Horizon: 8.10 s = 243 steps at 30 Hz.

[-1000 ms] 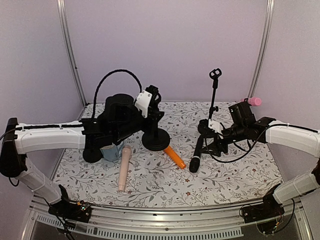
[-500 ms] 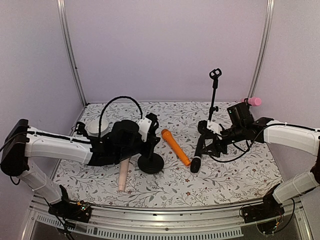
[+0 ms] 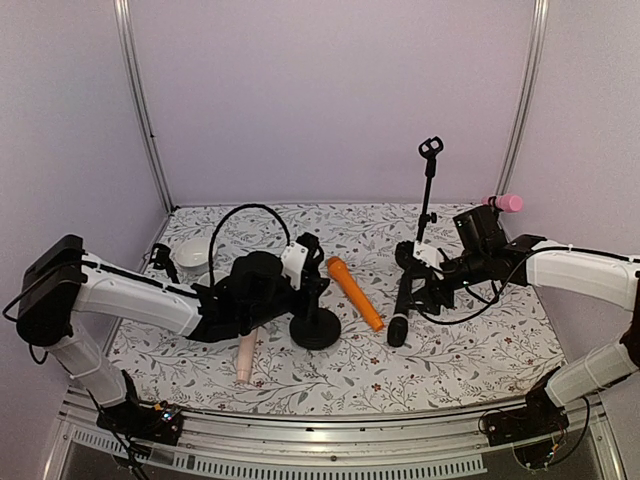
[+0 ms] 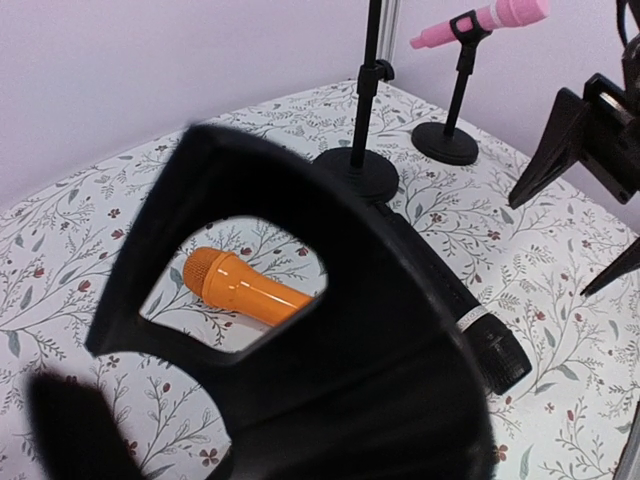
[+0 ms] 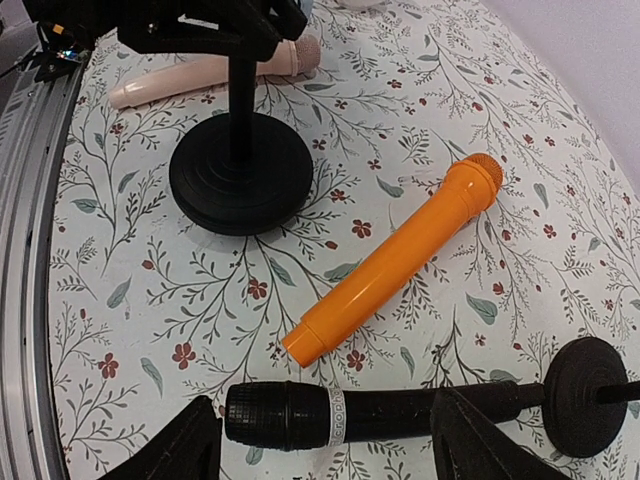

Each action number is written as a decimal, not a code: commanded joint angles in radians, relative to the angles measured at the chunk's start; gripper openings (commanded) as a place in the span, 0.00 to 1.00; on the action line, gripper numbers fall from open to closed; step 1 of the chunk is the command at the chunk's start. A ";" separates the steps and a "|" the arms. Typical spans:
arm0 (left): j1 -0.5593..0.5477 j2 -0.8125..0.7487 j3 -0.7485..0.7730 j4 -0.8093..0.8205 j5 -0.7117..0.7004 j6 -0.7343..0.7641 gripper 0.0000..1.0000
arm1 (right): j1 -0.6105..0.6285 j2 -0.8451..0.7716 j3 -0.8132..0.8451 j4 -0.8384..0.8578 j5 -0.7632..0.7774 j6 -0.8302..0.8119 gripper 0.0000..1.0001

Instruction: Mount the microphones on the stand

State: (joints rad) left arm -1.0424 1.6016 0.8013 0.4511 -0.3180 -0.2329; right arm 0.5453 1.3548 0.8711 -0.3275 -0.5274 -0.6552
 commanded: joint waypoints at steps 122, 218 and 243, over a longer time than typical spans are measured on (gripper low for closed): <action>-0.025 -0.512 0.036 -0.422 -0.291 -0.129 0.97 | 0.100 0.424 0.538 -0.067 0.188 0.382 0.32; 0.069 0.291 0.739 0.204 -0.101 -0.262 0.42 | 0.070 0.158 0.621 -0.007 0.068 0.479 0.26; 0.147 0.035 0.635 -0.221 0.651 0.267 0.19 | -0.076 0.095 0.866 -0.290 -0.466 0.344 0.89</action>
State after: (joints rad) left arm -0.9020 1.6684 1.4395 0.3481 0.1825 -0.0334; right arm 0.4706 1.4155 1.6775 -0.6125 -0.8997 -0.3305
